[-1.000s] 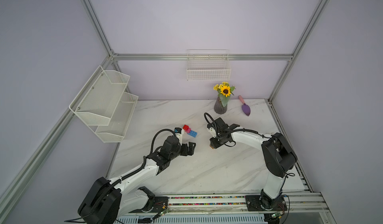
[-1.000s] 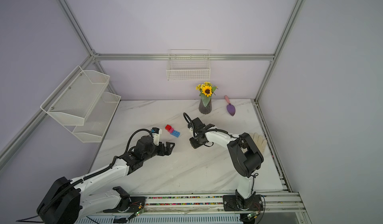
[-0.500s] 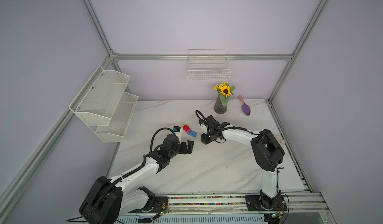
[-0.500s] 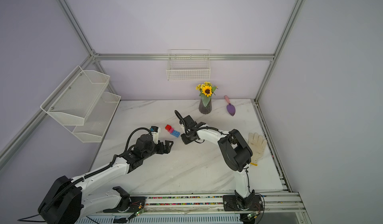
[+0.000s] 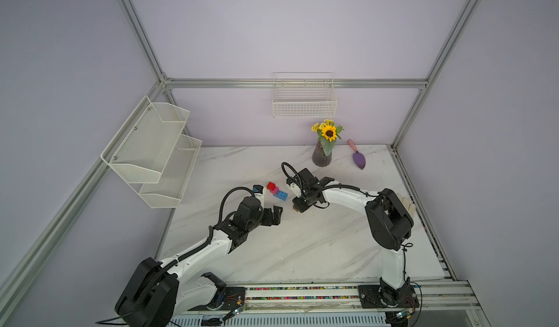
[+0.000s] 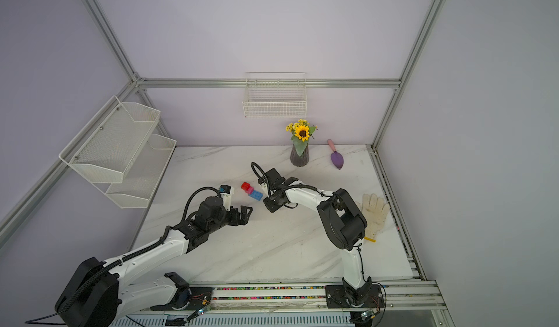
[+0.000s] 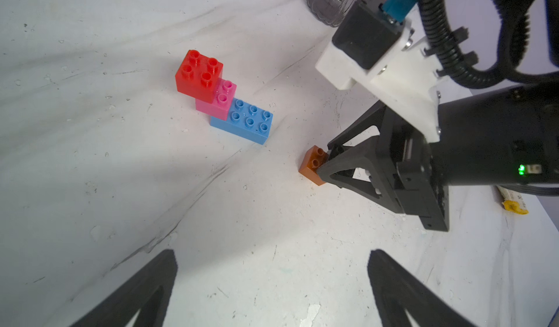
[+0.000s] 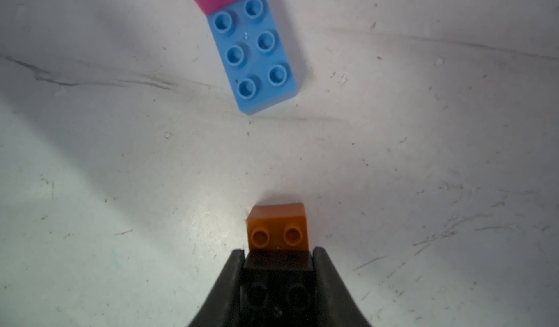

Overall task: Assemble the letter v with lego
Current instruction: Assemble the lego brick with the lego brick.

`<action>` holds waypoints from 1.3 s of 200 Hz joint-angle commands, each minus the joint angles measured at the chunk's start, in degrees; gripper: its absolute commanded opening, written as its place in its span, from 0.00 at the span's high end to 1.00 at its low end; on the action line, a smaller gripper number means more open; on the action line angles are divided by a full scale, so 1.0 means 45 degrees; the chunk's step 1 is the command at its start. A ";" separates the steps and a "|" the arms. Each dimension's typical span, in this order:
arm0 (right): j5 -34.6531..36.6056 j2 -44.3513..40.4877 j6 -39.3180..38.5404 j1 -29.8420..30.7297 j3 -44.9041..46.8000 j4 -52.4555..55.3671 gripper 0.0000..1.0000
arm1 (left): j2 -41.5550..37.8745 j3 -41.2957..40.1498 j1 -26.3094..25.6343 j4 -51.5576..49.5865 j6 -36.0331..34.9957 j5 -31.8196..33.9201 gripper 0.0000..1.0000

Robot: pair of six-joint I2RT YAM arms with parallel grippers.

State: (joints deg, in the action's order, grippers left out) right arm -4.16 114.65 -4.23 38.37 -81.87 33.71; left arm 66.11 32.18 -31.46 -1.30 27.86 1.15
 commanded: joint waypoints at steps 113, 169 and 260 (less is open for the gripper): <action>-0.0176 0.1109 -0.1653 0.0126 0.0294 0.2722 0.76 | -0.0403 0.0333 0.0094 -0.0146 -0.0076 0.0526 0.00; 0.0075 0.1016 -0.0655 0.0164 0.0513 0.3368 0.76 | -0.0364 0.0546 0.0097 -0.0656 -0.0136 0.0716 0.00; 0.1108 0.0975 0.3078 0.0322 0.1801 0.2706 0.76 | -0.0570 0.0582 0.0092 -0.0964 0.0137 0.0853 0.00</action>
State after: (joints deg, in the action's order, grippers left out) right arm -0.78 114.10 2.66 39.35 -80.07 35.22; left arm 64.86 32.69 -31.46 -5.52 27.97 3.84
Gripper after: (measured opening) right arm 0.344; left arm 0.997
